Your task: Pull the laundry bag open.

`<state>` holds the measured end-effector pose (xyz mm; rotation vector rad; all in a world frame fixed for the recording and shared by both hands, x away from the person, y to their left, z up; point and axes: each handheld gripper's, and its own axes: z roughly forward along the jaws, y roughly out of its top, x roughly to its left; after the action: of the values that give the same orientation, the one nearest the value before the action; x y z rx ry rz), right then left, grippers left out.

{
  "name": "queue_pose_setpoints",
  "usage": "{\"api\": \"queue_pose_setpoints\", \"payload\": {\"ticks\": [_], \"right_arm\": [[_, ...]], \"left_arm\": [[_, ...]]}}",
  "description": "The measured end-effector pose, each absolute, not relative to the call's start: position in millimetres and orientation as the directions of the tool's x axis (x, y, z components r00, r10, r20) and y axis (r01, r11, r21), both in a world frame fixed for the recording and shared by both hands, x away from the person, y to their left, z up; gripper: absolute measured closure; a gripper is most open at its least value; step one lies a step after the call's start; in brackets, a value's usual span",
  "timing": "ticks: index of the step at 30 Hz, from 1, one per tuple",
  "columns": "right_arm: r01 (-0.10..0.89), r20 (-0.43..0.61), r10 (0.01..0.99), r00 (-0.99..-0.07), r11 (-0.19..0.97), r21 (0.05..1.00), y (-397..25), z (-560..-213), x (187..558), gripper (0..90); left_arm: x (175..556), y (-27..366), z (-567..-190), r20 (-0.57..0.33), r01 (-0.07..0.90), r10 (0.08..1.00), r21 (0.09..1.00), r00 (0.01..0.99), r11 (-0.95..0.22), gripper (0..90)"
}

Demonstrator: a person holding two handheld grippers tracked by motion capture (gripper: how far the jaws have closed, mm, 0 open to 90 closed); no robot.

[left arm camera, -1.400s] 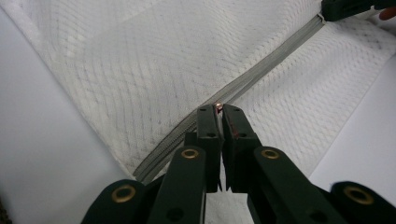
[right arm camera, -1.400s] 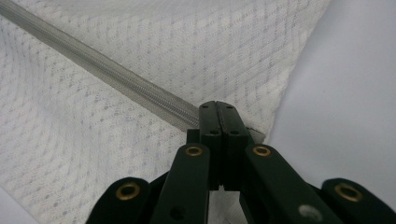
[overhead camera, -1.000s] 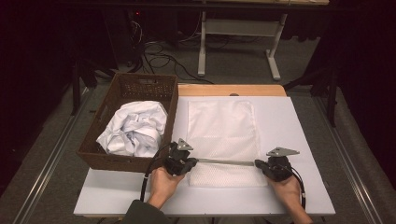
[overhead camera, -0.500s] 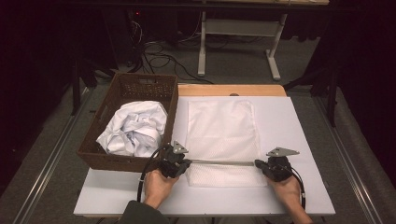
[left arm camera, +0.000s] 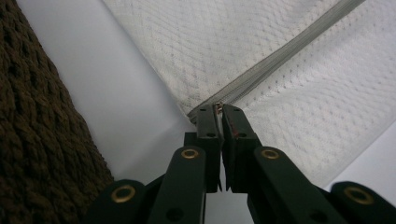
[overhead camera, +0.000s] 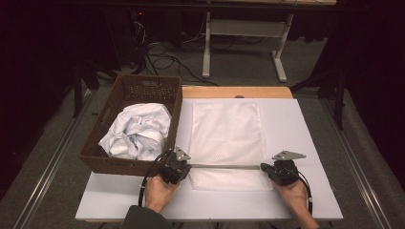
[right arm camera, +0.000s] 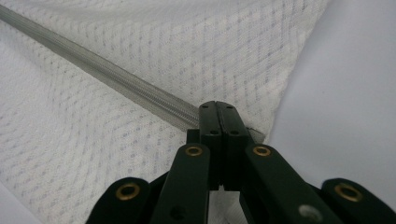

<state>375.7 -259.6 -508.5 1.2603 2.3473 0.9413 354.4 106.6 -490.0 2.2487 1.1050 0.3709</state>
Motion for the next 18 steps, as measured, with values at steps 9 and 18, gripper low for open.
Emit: {"api": "queue_pose_setpoints", "payload": {"ticks": [9, 18], "right_arm": [[0.614, 0.021, 0.825, -0.565, 0.404, 0.678, -259.4, -508.3, 375.2, 90.0], [0.615, 0.019, 0.825, -0.566, 0.406, 0.676, -259.3, -507.9, 375.4, 90.0]], "left_arm": [[353.2, 106.3, -492.7, 0.056, 0.619, 0.801, 0.603, 0.596, -0.504, 86.1], [352.6, 104.9, -496.1, 0.058, 0.629, 0.803, 0.590, 0.593, -0.507, 85.2]]}}
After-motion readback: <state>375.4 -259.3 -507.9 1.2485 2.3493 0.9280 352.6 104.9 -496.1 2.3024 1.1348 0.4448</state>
